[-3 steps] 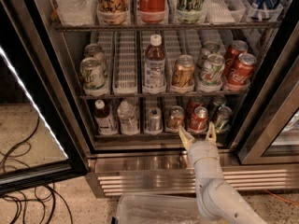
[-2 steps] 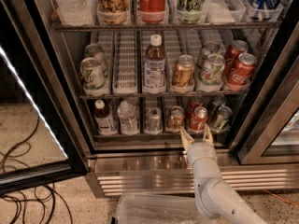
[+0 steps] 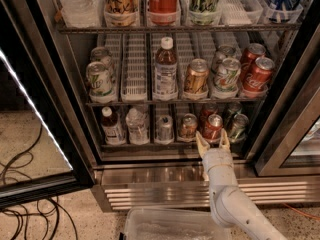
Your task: Pick coke can from bottom shelf of fridge
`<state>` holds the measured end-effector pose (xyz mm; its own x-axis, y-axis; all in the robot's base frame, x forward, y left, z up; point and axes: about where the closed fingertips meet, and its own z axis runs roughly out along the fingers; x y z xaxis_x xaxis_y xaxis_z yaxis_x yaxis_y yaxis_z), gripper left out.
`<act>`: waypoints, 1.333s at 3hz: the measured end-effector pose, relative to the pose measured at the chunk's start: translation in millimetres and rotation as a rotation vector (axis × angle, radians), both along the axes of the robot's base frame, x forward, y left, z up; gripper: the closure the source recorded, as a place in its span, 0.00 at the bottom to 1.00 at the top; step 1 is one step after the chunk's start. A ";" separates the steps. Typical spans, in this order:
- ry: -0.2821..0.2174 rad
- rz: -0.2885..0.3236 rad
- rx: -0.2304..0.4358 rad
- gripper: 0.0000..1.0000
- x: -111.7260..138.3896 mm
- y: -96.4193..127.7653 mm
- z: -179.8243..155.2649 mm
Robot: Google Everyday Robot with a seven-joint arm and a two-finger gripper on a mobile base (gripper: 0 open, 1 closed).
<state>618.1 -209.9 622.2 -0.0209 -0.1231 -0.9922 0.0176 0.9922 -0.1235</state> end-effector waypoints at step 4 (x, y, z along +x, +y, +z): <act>-0.053 -0.007 -0.025 0.37 47.7 -14.7 -2.4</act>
Offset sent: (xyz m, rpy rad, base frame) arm 0.0222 -0.0285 0.0033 -0.0194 -0.0542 -0.0463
